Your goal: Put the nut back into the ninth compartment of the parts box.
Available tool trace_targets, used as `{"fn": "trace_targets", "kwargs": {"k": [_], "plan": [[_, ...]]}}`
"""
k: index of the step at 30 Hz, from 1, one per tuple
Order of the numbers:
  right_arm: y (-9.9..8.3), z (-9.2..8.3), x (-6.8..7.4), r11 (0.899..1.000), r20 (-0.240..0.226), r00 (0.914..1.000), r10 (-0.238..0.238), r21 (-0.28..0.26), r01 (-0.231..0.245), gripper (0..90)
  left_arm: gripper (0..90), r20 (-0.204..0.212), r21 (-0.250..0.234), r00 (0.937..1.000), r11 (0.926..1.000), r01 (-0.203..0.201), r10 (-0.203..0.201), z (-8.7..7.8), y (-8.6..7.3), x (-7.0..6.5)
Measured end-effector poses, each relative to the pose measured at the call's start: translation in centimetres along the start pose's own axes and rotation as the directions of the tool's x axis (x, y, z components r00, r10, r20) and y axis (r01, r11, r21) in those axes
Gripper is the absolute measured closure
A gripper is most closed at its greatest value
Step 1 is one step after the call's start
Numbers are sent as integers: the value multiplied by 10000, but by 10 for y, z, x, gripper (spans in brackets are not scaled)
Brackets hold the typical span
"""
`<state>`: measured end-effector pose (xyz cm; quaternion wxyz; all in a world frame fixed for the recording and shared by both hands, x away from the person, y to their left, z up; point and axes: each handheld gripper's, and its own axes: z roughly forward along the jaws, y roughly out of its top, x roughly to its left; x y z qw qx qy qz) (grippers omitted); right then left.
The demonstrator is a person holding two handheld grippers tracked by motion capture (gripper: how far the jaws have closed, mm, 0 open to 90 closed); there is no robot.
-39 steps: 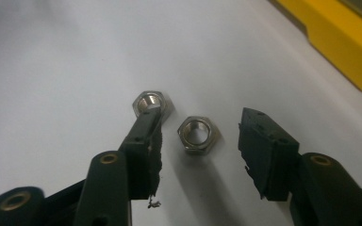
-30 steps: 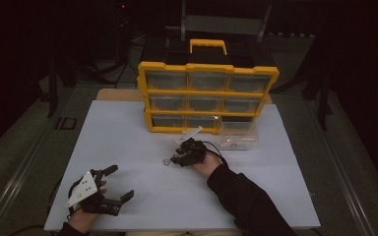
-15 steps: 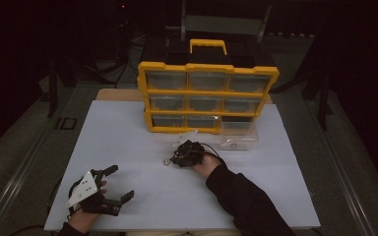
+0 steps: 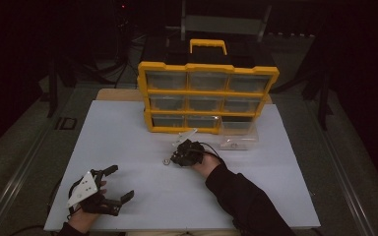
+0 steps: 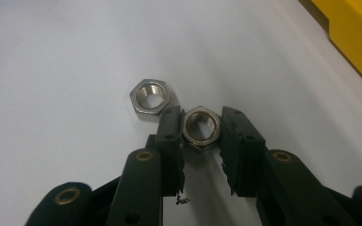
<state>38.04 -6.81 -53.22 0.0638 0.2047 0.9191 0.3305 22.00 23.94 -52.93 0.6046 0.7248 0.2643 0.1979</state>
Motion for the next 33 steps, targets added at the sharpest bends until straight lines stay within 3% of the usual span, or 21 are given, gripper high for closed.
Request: {"fn": "trace_targets", "kwargs": {"k": [16, 28, 33], "plan": [[13, -35, -1, 9989, 54, 9994, -331, -328, 333, 704, 0, 1, 20, 10000, 10000, 20, -20, 1, 0, 0], [20, -82, -14, 9965, 547, 9982, -229, -796, 272, 704, 0, -15, 36, 10000, 10000, 22, -22, 1, 0, 0], [19, -103, -23, 9954, 836, 9965, 20, -958, 60, 704, 0, -28, 49, 10000, 10000, 20, -20, 1, 0, 0]]}}
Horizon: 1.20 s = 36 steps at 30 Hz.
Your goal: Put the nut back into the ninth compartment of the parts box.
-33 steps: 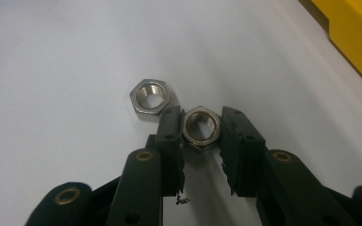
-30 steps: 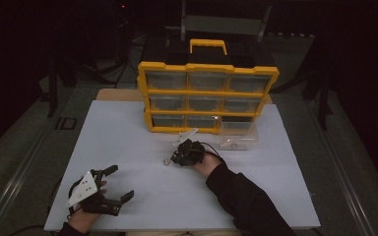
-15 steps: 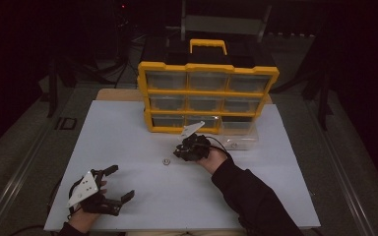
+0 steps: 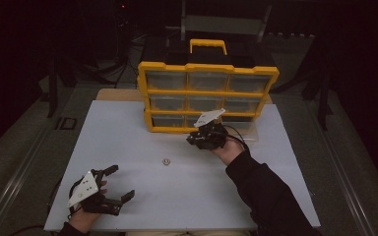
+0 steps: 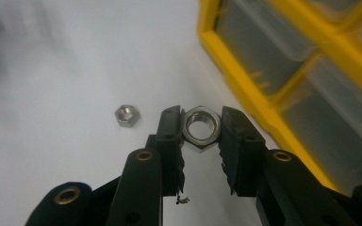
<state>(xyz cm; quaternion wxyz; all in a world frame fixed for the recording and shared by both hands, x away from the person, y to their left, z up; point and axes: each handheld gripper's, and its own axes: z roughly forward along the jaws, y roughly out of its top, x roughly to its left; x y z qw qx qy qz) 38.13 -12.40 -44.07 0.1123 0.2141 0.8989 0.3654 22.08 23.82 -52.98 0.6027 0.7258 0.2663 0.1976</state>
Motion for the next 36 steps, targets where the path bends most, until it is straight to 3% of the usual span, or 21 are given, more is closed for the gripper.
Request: {"fn": "trace_targets", "kwargs": {"k": [15, 22, 36], "plan": [[-10, -51, -31, 9984, 1003, 9937, 498, -315, -469, 704, 0, -21, 42, 10000, 10000, -26, 26, 0, 0, 0], [-24, -73, -46, 9951, 1459, 9850, 923, -492, -860, 704, 0, -23, 45, 10000, 10000, -32, 32, 1, 0, 0], [-59, -89, -68, 9875, 2072, 9655, 1574, -255, -1555, 704, 0, -19, 61, 10000, 10000, -21, 21, 1, 0, 0]]}}
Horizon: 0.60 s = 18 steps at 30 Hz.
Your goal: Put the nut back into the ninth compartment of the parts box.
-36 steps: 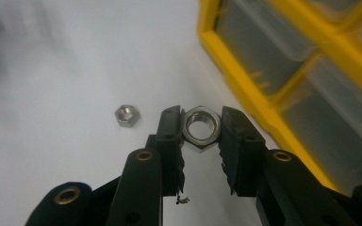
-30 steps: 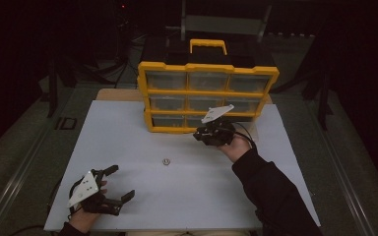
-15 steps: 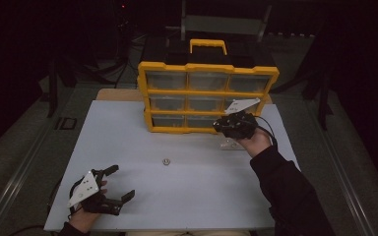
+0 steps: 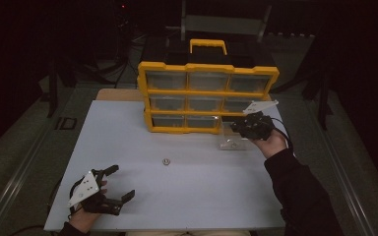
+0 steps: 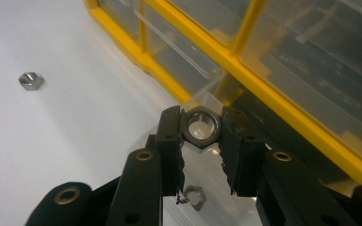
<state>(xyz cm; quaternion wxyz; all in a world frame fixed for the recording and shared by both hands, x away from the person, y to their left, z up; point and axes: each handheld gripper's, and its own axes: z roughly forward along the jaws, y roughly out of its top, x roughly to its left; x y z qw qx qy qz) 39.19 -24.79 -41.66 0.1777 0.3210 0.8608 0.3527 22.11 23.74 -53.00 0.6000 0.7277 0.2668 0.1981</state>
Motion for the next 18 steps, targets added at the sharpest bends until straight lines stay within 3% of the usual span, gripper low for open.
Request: {"fn": "trace_targets", "kwargs": {"k": [10, 18], "plan": [[-15, 13, -10, 9972, 267, 9983, 527, 508, -540, 703, 0, 6, 21, 10000, 10000, -13, 13, 0, 0, 0], [-21, 34, -20, 9816, 443, 9881, 1470, 1167, -1513, 703, 0, 10, 24, 10000, 10000, -3, 3, 0, 0, 0]]}}
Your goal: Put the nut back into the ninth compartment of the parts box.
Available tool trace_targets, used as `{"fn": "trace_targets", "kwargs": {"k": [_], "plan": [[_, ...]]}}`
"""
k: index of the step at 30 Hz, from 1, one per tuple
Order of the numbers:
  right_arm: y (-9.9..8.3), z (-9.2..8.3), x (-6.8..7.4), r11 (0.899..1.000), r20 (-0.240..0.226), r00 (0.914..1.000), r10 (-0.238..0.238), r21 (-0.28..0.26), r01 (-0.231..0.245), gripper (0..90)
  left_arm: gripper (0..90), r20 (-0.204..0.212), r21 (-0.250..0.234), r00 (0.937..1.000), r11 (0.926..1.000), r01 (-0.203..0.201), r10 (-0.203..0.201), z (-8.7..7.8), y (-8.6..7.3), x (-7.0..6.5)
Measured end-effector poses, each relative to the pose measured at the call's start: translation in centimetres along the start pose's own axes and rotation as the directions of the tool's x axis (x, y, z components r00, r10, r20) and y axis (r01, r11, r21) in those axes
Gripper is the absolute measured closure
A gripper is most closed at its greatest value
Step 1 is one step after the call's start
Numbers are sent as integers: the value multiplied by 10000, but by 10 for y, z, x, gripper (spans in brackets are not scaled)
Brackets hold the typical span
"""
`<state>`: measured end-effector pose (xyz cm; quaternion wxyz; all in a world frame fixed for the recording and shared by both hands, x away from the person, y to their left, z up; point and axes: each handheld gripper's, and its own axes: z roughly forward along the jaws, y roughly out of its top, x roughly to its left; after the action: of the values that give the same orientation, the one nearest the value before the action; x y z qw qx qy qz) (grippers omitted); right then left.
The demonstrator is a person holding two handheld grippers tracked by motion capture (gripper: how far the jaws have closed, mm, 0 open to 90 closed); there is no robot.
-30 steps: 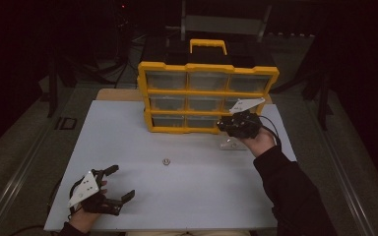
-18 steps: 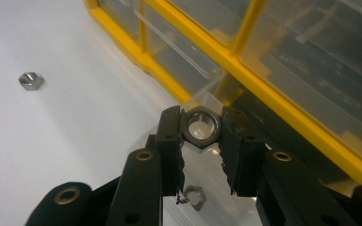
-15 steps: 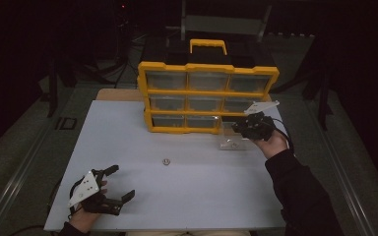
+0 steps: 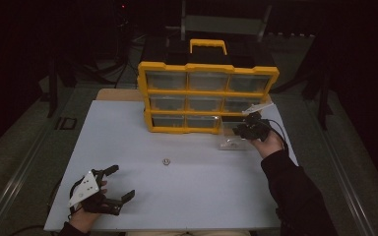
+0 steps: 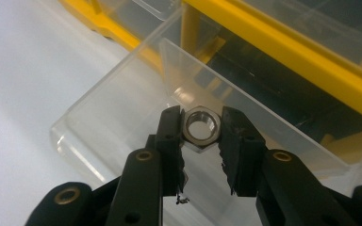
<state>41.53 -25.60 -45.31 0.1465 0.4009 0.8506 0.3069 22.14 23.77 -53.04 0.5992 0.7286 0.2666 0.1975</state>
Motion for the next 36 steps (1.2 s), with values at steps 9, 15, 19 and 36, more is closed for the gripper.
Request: {"fn": "trace_targets", "kwargs": {"k": [9, 15, 19, 36], "plan": [[7, 8, -1, 9987, -262, 9996, 126, 494, -113, 702, 0, 4, 0, 10000, 10000, 13, -13, 0, 0, 0], [9, 11, -1, 9965, -253, 9989, 407, 743, -387, 657, 0, -5, -7, 10000, 10000, 3, -3, 0, 0, 0], [9, 4, -2, 9955, -404, 9962, 777, 567, -754, 472, 0, -1, -2, 10000, 10000, 13, -13, 0, 0, 0], [18, -28, 12, 9943, -718, 9918, 1056, -75, -1064, 106, 0, -14, 0, 10000, 10000, -3, 3, 0, 0, 0]]}}
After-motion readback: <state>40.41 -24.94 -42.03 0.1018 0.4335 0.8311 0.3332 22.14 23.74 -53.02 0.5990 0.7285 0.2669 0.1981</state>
